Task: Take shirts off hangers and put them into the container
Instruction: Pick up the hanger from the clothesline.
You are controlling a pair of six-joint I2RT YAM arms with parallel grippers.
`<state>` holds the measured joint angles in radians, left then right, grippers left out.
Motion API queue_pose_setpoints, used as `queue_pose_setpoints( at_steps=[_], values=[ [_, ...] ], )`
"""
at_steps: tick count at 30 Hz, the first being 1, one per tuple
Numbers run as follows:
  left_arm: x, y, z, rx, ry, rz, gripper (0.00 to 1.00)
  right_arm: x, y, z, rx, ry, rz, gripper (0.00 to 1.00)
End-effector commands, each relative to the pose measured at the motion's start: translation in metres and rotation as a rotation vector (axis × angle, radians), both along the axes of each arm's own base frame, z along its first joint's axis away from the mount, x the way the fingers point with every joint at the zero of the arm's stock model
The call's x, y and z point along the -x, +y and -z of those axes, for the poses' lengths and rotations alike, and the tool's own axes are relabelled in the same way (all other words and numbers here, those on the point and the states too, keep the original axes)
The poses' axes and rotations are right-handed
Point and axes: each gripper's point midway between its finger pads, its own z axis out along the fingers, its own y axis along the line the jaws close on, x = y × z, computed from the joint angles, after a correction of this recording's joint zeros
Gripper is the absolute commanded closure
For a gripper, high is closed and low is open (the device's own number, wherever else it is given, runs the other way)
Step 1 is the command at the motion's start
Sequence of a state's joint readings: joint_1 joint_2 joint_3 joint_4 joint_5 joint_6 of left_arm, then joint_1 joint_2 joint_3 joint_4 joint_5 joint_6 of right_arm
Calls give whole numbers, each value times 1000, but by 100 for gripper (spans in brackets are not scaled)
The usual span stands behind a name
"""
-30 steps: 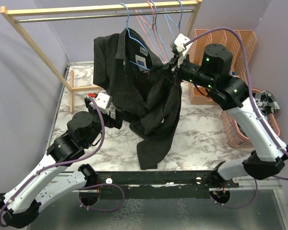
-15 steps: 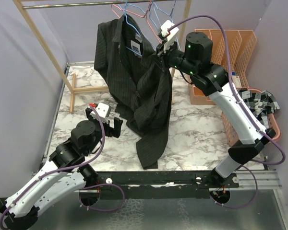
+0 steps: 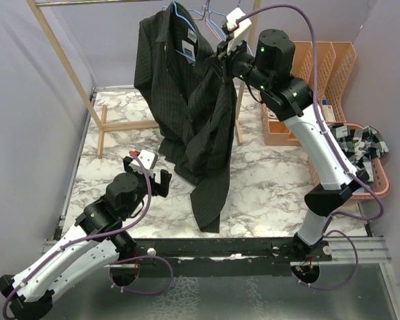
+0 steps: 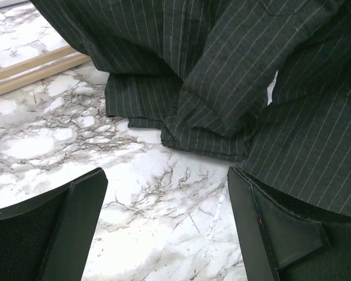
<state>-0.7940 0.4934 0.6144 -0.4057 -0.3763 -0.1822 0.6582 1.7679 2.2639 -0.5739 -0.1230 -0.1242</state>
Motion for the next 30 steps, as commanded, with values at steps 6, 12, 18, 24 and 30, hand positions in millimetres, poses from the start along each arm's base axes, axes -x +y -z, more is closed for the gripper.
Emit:
queue_pose_setpoints(
  at_steps=[6,12,18,24,30],
  values=[
    [-6,-1,-9,38,-33,-26,14,-2,-28,-94,-219,-191,26,99],
    [-6,0,-10,41,-41,-31,14,38,-49,-120,-245,-226,-35,99],
    [-7,-1,-9,34,-36,-28,14,95,-71,-108,-235,-230,-107,99],
    [-9,0,-19,29,-65,-26,9,148,-83,-84,-176,-227,-223,99],
    [-6,-9,-107,89,-185,47,4,195,-93,-26,-39,-133,-346,99]
  ],
)
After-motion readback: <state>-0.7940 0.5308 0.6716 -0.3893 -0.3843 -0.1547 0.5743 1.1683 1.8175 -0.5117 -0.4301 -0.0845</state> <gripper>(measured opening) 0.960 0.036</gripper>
